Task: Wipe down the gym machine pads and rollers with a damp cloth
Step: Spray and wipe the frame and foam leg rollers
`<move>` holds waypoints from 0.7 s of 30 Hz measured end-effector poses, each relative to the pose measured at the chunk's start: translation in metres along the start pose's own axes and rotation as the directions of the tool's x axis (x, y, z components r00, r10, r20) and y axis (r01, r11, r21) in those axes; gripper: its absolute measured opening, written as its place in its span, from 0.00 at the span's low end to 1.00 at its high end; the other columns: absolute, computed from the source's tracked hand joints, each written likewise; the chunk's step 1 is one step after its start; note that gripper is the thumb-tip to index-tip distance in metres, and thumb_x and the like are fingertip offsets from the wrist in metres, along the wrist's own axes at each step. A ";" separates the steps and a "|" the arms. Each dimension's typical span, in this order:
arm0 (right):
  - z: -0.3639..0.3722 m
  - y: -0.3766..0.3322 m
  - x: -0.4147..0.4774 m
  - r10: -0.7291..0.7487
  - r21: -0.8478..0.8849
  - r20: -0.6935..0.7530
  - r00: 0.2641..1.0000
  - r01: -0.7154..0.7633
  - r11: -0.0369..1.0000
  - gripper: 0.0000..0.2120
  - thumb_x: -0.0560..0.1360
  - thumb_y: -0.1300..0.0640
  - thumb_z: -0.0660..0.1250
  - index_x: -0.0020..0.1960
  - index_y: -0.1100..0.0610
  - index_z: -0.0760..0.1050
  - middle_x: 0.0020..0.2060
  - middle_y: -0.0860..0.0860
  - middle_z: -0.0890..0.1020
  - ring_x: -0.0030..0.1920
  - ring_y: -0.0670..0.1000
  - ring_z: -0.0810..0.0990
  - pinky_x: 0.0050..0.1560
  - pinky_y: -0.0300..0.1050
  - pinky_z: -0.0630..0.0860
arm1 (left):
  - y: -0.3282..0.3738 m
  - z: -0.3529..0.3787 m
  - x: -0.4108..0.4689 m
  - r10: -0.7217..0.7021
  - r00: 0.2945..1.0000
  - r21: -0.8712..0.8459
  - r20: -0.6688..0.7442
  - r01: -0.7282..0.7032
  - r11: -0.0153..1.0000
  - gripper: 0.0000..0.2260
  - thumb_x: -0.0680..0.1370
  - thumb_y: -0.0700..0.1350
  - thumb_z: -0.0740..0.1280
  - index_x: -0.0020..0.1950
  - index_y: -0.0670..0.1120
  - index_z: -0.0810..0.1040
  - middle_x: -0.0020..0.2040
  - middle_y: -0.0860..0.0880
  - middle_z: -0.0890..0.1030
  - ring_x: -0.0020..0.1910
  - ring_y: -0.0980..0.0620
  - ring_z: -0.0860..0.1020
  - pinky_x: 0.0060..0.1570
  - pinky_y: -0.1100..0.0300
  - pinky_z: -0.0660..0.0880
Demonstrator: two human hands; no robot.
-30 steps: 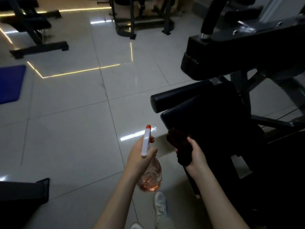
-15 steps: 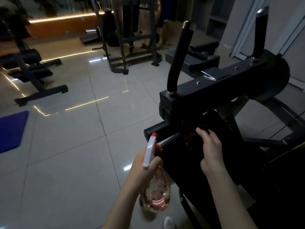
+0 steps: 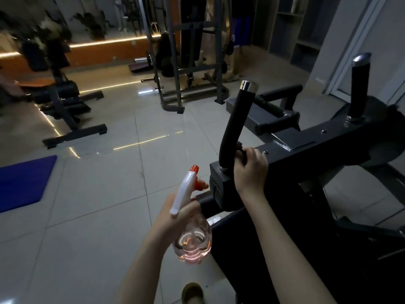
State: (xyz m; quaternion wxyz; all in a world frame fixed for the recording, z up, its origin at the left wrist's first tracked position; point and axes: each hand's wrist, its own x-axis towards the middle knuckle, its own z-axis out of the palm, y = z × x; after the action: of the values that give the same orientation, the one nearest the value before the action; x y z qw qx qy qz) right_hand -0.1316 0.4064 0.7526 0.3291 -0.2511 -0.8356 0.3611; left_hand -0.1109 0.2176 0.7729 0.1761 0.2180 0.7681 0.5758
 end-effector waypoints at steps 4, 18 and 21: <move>-0.013 0.008 0.006 -0.025 -0.040 0.194 0.981 0.034 0.999 0.10 0.78 0.58 0.61 0.55 0.64 0.74 0.60 0.58 0.77 0.63 0.59 0.71 0.67 0.52 0.61 | 0.001 -0.005 0.005 -0.006 0.999 -0.028 0.050 0.007 1.000 0.20 0.62 0.56 0.63 0.54 0.62 0.74 0.55 0.55 0.79 0.55 0.63 0.77 0.52 0.68 0.73; -0.002 -0.003 0.002 0.084 -0.039 0.036 0.996 -0.083 0.996 0.17 0.73 0.52 0.53 0.47 0.64 0.73 0.43 0.60 0.79 0.49 0.61 0.75 0.50 0.55 0.71 | -0.003 -0.032 0.039 -0.111 0.957 -0.102 0.269 0.143 0.984 0.08 0.65 0.47 0.64 0.43 0.53 0.73 0.40 0.48 0.75 0.33 0.60 0.74 0.35 0.68 0.71; 0.001 -0.005 0.000 0.162 -0.006 0.008 0.987 -0.162 0.987 0.17 0.72 0.51 0.53 0.46 0.63 0.73 0.42 0.56 0.77 0.49 0.59 0.75 0.49 0.52 0.71 | -0.012 -0.039 0.051 -0.179 0.939 -0.015 0.294 0.191 0.981 0.12 0.63 0.51 0.65 0.45 0.50 0.71 0.41 0.44 0.76 0.37 0.49 0.72 0.38 0.58 0.70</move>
State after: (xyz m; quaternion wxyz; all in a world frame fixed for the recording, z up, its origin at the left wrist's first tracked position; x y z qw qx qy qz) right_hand -0.1330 0.4030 0.7557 0.2944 -0.3177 -0.8148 0.3853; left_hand -0.1753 0.2106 0.7715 0.3452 0.2235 0.7383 0.5346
